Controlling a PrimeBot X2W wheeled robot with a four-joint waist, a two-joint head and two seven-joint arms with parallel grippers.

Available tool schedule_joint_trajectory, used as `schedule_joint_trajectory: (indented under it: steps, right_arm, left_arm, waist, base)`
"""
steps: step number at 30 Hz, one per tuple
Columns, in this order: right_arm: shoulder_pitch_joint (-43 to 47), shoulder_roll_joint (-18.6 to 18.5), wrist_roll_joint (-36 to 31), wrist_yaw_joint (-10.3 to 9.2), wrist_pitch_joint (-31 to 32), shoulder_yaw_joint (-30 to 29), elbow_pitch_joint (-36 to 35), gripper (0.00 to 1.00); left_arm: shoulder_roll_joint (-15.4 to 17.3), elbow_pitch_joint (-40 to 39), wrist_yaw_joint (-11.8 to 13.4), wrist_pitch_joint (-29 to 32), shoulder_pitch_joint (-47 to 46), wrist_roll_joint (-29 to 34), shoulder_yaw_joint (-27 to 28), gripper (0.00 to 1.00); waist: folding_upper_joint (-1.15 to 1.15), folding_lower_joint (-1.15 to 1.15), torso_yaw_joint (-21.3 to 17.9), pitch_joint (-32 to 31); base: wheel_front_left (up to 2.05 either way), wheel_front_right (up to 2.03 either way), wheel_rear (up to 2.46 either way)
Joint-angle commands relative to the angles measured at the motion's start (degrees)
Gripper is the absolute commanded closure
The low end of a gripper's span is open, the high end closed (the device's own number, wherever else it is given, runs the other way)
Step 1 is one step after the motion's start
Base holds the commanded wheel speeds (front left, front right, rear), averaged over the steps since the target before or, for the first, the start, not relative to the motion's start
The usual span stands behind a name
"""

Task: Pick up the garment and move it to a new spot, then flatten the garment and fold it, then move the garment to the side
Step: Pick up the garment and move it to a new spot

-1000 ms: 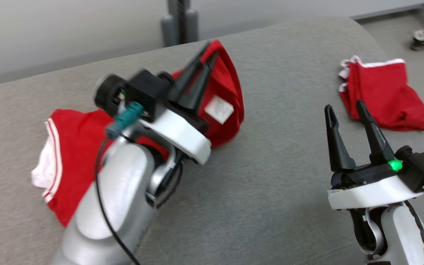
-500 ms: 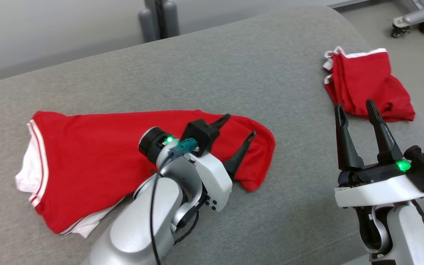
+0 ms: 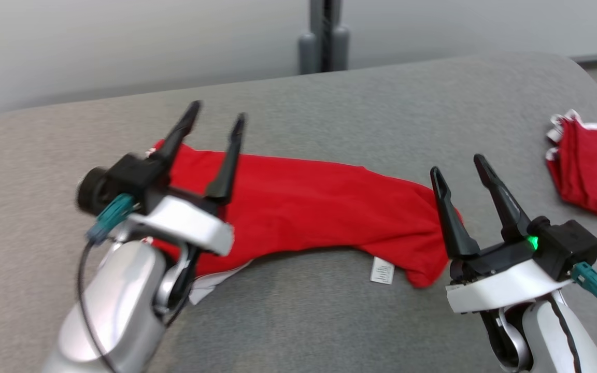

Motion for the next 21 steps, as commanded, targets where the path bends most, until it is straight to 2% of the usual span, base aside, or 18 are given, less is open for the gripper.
schedule_joint_trajectory:
  steps: [1, 5, 8, 13, 17, 21]
  right_arm:
    - [1.24, -1.12, -0.48, -0.03, 0.48, 0.52, -0.37, 0.0]
    - [2.58, -1.79, 0.56, -0.02, 0.9, 0.84, -1.08, 0.0]
    - [3.91, -2.81, 0.58, -0.02, 1.07, 0.93, -1.26, 0.0]
    - [6.44, -2.87, 0.32, -0.02, 0.43, -0.88, -0.69, 0.0]
    - [7.61, -2.44, 0.44, -0.02, 0.18, -0.16, -0.26, 0.0]
    - [7.76, -2.3, 0.1, -0.02, -0.08, 0.27, 0.1, 0.0]
  left_arm:
    - [1.65, -1.17, 0.61, -1.94, 2.18, -0.12, 1.39, 0.0]
    - [4.92, -3.55, 2.06, -4.7, 7.79, -0.13, 4.73, 0.0]
    - [5.3, -5.35, 2.48, -5.71, 12.23, -0.83, 6.6, 0.0]
    - [3.28, -7.36, 1.84, -6.17, 18.97, -0.98, 8.9, 0.0]
    - [0.12, -8.91, 1.3, -6.16, 23.71, 0.71, 11.42, 0.0]
    - [-2.69, -9.58, -0.26, -6.18, 26.24, 2.99, 13.51, 0.0]
  waist:
    - [0.0, 0.0, 4.26, -2.57]
    - [0.0, 0.0, 7.72, -3.78]
    - [0.0, 0.0, 10.12, -4.57]
    - [0.0, 0.0, 12.81, -5.75]
    - [0.0, 0.0, 13.15, -6.0]
    - [0.0, 0.0, 13.21, -6.12]
  base:
    - [0.0, 0.0, 0.0]
    - [0.0, 0.0, 0.0]
    - [0.0, 0.0, 0.0]
    - [0.0, 0.0, 0.0]
    - [0.0, 0.0, 0.0]
    - [0.0, 0.0, 0.0]
